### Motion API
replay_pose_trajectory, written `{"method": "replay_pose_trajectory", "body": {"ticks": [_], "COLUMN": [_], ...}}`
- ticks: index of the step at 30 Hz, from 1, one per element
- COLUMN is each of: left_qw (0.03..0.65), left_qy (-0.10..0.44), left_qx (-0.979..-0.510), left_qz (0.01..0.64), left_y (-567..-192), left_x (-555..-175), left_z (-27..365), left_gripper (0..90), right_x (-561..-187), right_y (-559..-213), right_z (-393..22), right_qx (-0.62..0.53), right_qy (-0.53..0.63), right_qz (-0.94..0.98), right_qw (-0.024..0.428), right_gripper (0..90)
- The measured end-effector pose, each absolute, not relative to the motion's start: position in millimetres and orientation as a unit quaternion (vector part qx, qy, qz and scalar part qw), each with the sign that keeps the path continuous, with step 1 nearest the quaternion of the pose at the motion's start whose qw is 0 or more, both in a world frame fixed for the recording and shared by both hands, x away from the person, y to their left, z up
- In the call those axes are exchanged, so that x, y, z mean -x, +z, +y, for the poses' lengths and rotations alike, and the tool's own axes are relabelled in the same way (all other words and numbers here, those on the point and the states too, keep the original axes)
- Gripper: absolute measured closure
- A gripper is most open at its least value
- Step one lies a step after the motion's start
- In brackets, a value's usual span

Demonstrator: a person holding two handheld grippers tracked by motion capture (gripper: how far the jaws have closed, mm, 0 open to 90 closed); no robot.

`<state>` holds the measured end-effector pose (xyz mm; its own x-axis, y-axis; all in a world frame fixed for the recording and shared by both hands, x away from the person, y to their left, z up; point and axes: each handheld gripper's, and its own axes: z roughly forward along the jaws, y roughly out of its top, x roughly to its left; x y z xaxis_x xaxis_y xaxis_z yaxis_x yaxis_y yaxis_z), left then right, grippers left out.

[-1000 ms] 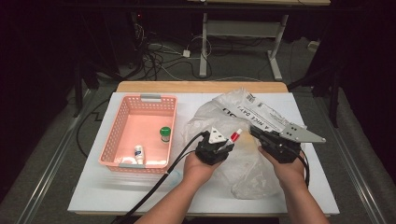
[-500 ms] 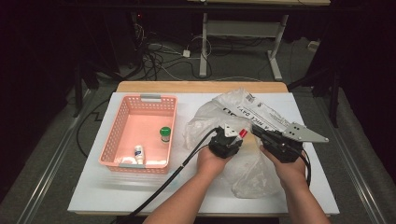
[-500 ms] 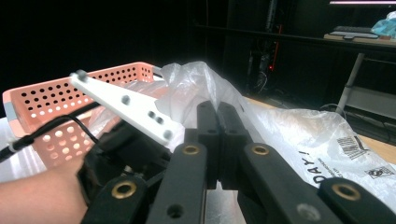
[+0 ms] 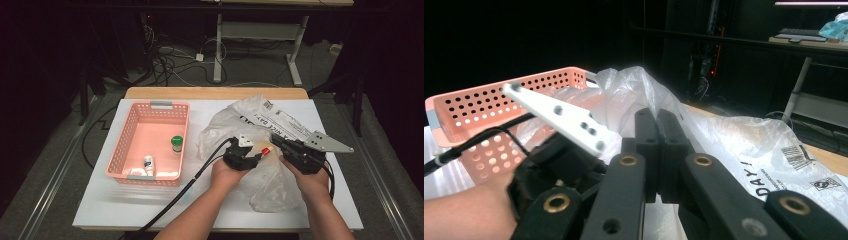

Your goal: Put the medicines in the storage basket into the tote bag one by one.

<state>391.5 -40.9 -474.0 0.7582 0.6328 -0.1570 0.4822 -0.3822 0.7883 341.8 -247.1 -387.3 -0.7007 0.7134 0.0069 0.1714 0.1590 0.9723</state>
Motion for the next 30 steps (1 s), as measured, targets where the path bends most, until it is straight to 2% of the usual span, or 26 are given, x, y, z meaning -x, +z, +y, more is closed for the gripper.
{"method": "replay_pose_trajectory", "body": {"ticks": [8,12,21,30], "left_qw": [0.462,0.467,0.473,0.485], "left_qy": [0.055,0.034,0.029,0.037], "left_qx": [-0.825,-0.826,-0.828,-0.825], "left_qz": [0.322,0.314,0.298,0.288], "left_y": [-476.6,-476.1,-469.0,-457.1], "left_x": [-368.2,-357.6,-338.5,-313.1], "left_z": [-25.3,-16.8,0.0,29.1], "left_gripper": [41.2,31.8,15.1,9.6], "right_x": [-340.0,-338.7,-335.6,-335.2], "right_y": [-386.2,-387.6,-388.8,-389.1], "right_z": [-246.3,-245.9,-251.5,-252.4], "right_qx": [-0.301,-0.303,-0.311,-0.314], "right_qy": [0.571,0.569,0.567,0.565], "right_qz": [0.725,0.726,0.724,0.724], "right_qw": [0.240,0.240,0.239,0.241], "right_gripper": [90.0,90.0,90.0,90.0]}}
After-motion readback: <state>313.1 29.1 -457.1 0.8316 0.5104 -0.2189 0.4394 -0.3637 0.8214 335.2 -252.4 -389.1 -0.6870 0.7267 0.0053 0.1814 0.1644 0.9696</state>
